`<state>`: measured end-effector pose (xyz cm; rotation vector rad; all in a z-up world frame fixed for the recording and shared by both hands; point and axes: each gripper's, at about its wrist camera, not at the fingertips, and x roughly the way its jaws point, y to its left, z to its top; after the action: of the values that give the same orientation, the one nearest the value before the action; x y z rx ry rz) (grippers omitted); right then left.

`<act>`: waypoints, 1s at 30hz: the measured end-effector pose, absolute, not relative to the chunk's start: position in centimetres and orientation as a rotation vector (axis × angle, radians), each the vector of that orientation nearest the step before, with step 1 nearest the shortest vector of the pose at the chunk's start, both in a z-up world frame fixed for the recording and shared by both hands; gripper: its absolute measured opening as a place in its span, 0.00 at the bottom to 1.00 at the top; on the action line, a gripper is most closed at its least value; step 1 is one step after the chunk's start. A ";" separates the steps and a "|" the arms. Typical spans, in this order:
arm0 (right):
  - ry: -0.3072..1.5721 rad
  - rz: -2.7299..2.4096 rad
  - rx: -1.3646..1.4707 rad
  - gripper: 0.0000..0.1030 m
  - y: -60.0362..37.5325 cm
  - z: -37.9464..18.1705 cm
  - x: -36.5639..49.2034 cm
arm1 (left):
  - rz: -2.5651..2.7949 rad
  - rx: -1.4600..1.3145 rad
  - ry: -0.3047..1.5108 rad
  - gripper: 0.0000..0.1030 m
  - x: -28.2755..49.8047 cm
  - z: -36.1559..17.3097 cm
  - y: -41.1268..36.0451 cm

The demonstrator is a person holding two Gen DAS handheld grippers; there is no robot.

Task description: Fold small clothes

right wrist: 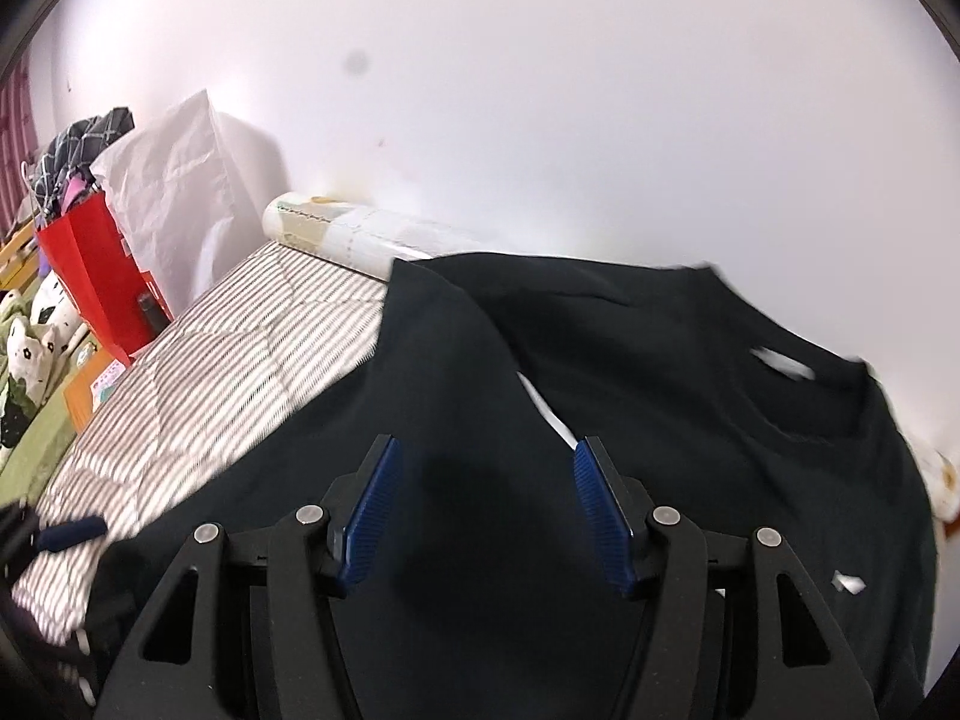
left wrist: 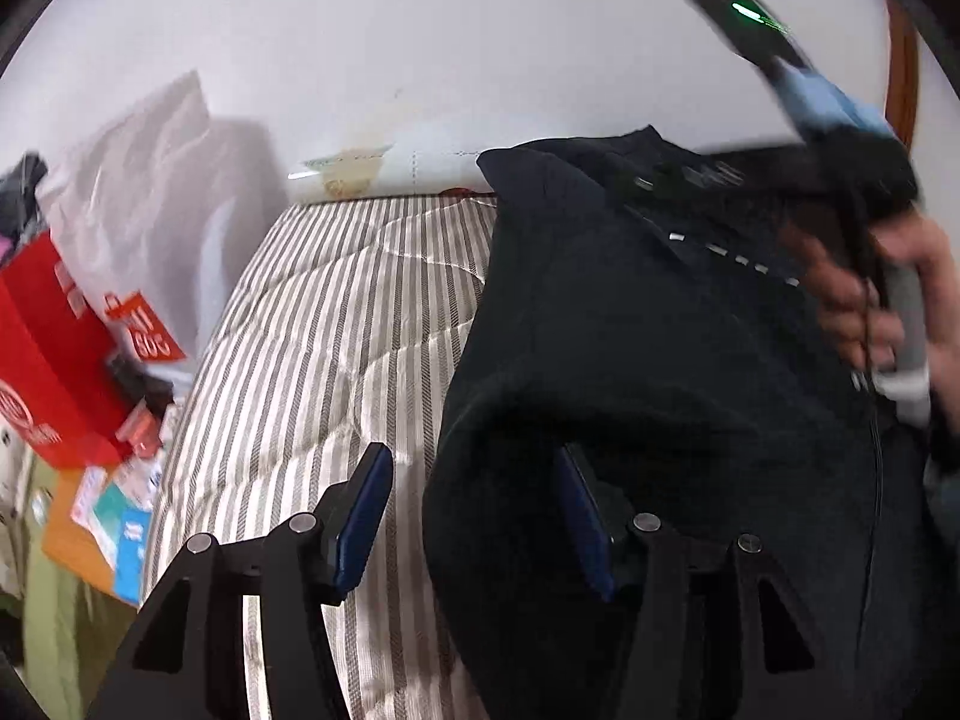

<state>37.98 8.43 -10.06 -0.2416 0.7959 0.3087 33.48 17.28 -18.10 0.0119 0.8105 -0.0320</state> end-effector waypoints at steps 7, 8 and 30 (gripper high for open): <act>0.794 0.354 -0.215 0.58 9.8 -11.3 44.2 | -0.075 -0.067 0.788 0.41 34.0 -17.9 18.1; 0.800 0.360 -0.208 0.58 9.8 -11.6 45.3 | -0.088 -0.084 0.777 0.40 34.1 -17.8 18.1; 0.765 0.495 -0.019 0.08 15.7 -12.7 50.3 | 0.003 -0.257 0.819 0.04 34.6 -18.7 21.2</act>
<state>50.25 15.65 -12.71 -0.0193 0.7646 0.4945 34.60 21.23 -18.70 -0.2572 0.8190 0.0034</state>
